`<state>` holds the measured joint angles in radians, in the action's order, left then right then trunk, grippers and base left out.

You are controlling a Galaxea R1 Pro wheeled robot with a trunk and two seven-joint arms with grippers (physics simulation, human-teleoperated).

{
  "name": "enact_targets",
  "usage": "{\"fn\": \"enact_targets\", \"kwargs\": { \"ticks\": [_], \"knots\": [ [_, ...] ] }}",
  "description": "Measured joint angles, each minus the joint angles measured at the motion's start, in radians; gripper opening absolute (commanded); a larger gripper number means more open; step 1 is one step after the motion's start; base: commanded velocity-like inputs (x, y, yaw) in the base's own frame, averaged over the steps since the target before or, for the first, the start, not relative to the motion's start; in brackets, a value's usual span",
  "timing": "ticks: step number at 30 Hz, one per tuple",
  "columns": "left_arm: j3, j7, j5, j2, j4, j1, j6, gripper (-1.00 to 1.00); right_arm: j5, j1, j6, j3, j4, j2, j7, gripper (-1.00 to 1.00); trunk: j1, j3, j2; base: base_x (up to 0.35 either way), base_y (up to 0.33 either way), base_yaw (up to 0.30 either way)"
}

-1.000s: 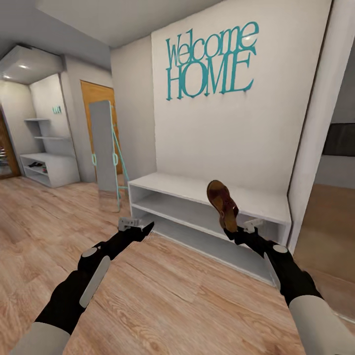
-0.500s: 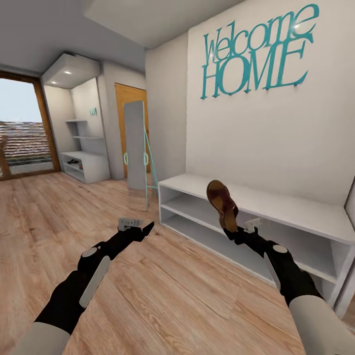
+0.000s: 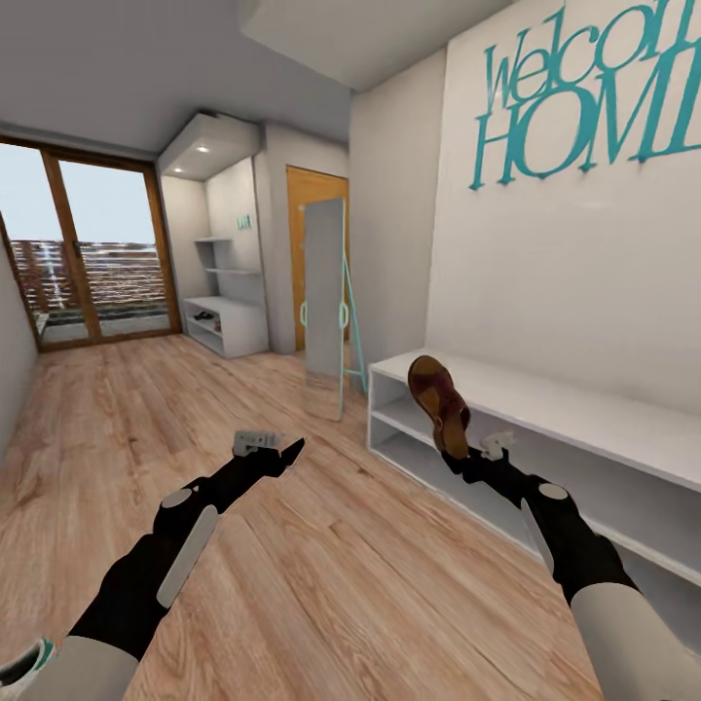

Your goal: Pick up the two gym shoes and the two sandals from the corridor floor and place them onto the hallstand (shoe rack) in the corridor, making sure they are on the rack and not on the floor. Arrange them so the two gym shoes are next to each other and the two sandals are next to each other.

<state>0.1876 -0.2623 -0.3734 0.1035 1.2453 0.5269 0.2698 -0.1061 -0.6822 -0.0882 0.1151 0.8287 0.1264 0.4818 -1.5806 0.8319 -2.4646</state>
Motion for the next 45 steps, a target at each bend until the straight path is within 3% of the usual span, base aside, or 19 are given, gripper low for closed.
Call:
{"fn": "enact_targets", "kwargs": {
  "ticks": [10, 20, 45],
  "knots": [
    [0.0, 0.0, -0.001, -0.001, 0.0, 0.0, 0.0, 1.0, 0.0, 0.0, 0.0, 0.0, 0.0, 0.0, 0.0, -1.0, 0.0, 0.0, 0.0, 0.294, 0.154, 0.276],
    [0.0, 0.0, -0.001, -0.001, -0.001, 0.0, 0.0, 1.0, 0.001, 0.0, 0.0, 0.002, 0.001, 0.0, 0.001, -1.0, 0.0, 0.0, 0.0, 0.303, 0.127, 0.054],
    [0.0, 0.0, -0.001, -0.001, 0.0, 0.0, 0.0, 1.0, -0.002, 0.0, 0.0, -0.001, 0.0, 0.0, 0.0, -1.0, 0.0, 0.023, 0.0, 0.344, 0.006, 0.211]
  ]
}}
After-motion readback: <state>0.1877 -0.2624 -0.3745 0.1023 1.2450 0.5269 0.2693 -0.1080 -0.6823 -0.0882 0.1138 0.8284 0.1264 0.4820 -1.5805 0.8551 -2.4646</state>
